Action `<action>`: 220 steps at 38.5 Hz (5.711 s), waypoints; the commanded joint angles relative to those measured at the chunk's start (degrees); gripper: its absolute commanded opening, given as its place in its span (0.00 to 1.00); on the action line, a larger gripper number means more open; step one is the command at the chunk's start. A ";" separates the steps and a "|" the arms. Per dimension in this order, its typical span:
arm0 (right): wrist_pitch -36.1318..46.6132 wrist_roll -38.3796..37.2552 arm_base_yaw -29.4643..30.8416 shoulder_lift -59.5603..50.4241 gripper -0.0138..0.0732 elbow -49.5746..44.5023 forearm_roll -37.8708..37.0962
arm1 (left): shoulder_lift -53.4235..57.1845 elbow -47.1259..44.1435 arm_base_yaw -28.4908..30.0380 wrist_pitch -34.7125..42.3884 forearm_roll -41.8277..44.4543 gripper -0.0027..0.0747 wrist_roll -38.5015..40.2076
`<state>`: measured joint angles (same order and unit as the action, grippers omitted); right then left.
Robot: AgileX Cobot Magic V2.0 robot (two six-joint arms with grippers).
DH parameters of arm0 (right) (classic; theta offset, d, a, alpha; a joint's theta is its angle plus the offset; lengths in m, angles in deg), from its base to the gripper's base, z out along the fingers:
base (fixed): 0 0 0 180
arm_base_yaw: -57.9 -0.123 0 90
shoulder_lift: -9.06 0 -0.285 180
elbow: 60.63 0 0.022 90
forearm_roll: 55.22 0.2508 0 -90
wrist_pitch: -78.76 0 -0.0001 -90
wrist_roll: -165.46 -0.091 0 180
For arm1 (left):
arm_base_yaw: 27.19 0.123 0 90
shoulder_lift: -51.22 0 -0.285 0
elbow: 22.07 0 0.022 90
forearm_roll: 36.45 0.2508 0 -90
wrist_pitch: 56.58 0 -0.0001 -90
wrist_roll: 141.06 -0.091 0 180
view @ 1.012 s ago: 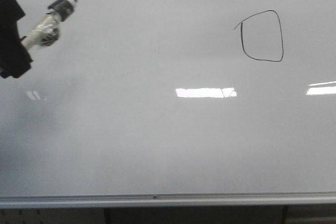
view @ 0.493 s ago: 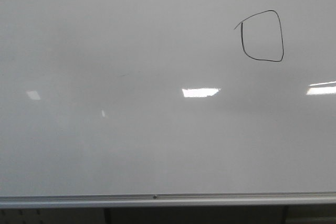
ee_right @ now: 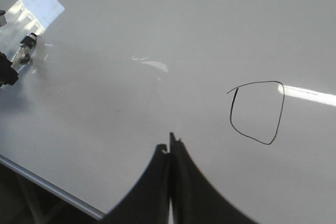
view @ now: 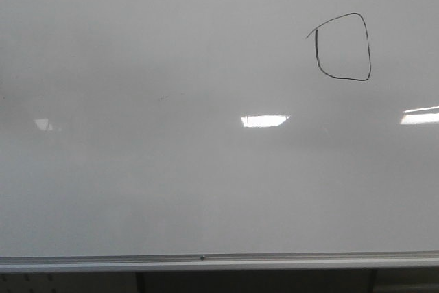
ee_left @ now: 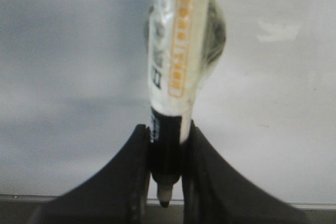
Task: Write number 0 on whiteboard
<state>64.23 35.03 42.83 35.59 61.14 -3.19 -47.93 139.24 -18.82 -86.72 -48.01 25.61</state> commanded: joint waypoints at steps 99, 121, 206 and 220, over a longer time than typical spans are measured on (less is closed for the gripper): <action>1.88 -0.08 0.03 0.27 0.08 1.48 1.21 | 65.18 -14.39 -0.16 -1.65 -10.15 0.01 -0.94; 1.76 -0.08 0.03 0.27 0.08 1.48 1.21 | 71.93 -21.41 -0.89 1.14 -2.76 0.01 0.39; 3.97 -0.31 0.03 0.12 0.08 1.48 -3.01 | 92.71 -60.16 -7.81 28.85 13.53 0.01 15.48; 11.08 -41.77 7.04 -10.39 0.08 -9.16 -36.83 | 92.71 -60.16 -7.81 28.85 13.53 0.01 15.48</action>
<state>68.16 6.49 46.61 27.87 54.24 -31.08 43.66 80.38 -26.38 -62.82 -34.44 40.60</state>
